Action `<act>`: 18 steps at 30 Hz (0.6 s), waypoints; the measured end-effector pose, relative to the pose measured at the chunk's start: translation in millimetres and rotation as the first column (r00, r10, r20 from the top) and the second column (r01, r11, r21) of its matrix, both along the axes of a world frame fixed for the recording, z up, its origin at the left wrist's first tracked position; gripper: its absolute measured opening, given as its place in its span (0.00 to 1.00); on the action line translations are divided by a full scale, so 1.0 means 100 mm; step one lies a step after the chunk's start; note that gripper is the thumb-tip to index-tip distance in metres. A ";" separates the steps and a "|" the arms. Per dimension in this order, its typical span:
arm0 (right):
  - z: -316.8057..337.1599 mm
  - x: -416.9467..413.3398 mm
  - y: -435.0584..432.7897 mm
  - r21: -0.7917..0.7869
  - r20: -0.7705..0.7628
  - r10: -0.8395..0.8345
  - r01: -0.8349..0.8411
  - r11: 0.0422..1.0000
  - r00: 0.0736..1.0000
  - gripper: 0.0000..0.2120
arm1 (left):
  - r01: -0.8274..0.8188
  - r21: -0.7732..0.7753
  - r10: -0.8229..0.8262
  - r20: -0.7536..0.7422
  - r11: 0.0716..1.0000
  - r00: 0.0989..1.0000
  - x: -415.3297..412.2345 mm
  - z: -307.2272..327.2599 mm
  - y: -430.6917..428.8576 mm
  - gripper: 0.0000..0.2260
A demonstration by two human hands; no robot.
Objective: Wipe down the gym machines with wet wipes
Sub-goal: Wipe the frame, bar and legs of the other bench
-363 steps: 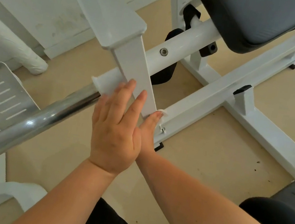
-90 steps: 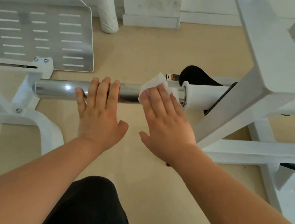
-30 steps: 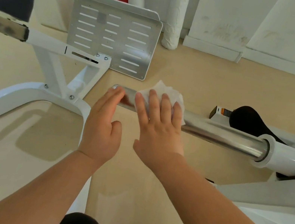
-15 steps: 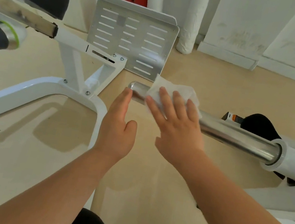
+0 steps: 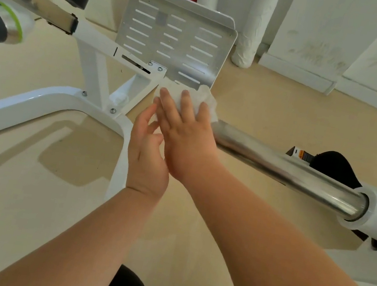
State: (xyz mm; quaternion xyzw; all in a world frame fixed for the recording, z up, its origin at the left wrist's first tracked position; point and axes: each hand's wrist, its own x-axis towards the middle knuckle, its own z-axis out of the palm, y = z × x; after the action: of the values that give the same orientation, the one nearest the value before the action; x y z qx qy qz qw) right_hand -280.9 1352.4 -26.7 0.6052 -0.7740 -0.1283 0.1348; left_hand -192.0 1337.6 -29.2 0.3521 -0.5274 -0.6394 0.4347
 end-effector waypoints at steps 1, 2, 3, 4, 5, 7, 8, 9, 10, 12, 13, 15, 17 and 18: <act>-0.03 -0.01 0.03 -0.027 -0.001 0.012 -0.012 1.000 1.000 0.45 | 0.002 -0.057 0.001 0.045 0.998 0.999 0.01 -0.02 0.01 0.26; -0.07 -0.03 0.09 -0.063 0.003 0.023 -0.023 0.998 1.000 0.44 | 0.009 -0.138 0.005 0.106 0.990 0.994 0.02 -0.05 0.00 0.27; -0.10 -0.06 0.19 -0.098 0.010 0.027 -0.026 0.995 1.000 0.43 | 0.031 -0.238 0.011 0.174 0.971 0.985 0.04 -0.08 -0.02 0.27; -0.14 -0.09 0.31 -0.124 0.014 0.019 -0.017 0.992 1.000 0.43 | 0.068 -0.347 0.019 0.242 0.935 0.970 0.06 -0.11 -0.05 0.27; -0.18 -0.12 0.47 -0.143 0.016 -0.006 0.008 0.990 1.000 0.44 | 0.123 -0.451 0.022 0.302 0.884 0.953 0.07 -0.14 -0.07 0.28; -0.27 -0.19 0.84 -0.165 0.017 -0.098 0.099 0.981 0.995 0.46 | 0.263 -0.602 0.019 0.421 0.754 0.907 0.02 -0.16 -0.05 0.29; -0.31 -0.23 1.03 -0.176 0.016 -0.151 0.152 0.973 0.988 0.49 | 0.341 -0.641 0.019 0.485 0.688 0.874 -0.03 -0.17 -0.01 0.30; -0.34 -0.28 1.21 -0.186 0.017 -0.206 0.206 0.961 0.978 0.51 | 0.415 -0.656 0.024 0.550 0.631 0.835 -0.09 -0.18 0.04 0.31; -0.35 -0.33 1.38 -0.198 0.025 -0.262 0.262 0.945 0.965 0.54 | 0.469 -0.662 0.045 0.604 0.584 0.796 -0.15 -0.20 0.09 0.31; -0.35 -0.44 1.69 -0.230 0.057 -0.366 0.369 0.901 0.929 0.57 | 0.505 -0.682 0.120 0.649 0.528 0.751 -0.24 -0.25 0.13 0.32; -0.34 -0.48 1.83 -0.252 0.077 -0.412 0.417 0.873 0.908 0.57 | 0.503 -0.689 0.143 0.652 0.521 0.745 -0.26 -0.27 0.14 0.32; -0.32 -0.53 2.01 -0.283 0.129 -0.496 0.512 0.811 0.859 0.55 | 0.493 -0.699 0.156 0.644 0.518 0.749 -0.28 -0.31 0.14 0.33; -0.30 -0.51 2.00 -0.286 0.186 -0.557 0.587 0.758 0.809 0.55 | 0.469 -0.703 0.161 0.630 0.535 0.760 -0.28 -0.33 0.16 0.33; -0.28 -0.47 1.92 -0.280 0.216 -0.576 0.615 0.737 0.789 0.55 | 0.454 -0.705 0.163 0.620 0.545 0.768 -0.29 -0.34 0.17 0.33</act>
State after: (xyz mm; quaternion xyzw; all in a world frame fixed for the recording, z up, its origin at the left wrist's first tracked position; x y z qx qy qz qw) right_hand -327.4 1543.9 -54.7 0.2996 -0.9433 0.0042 0.1428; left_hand -220.7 1354.9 -62.7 0.2466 -0.9039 -0.1971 0.2887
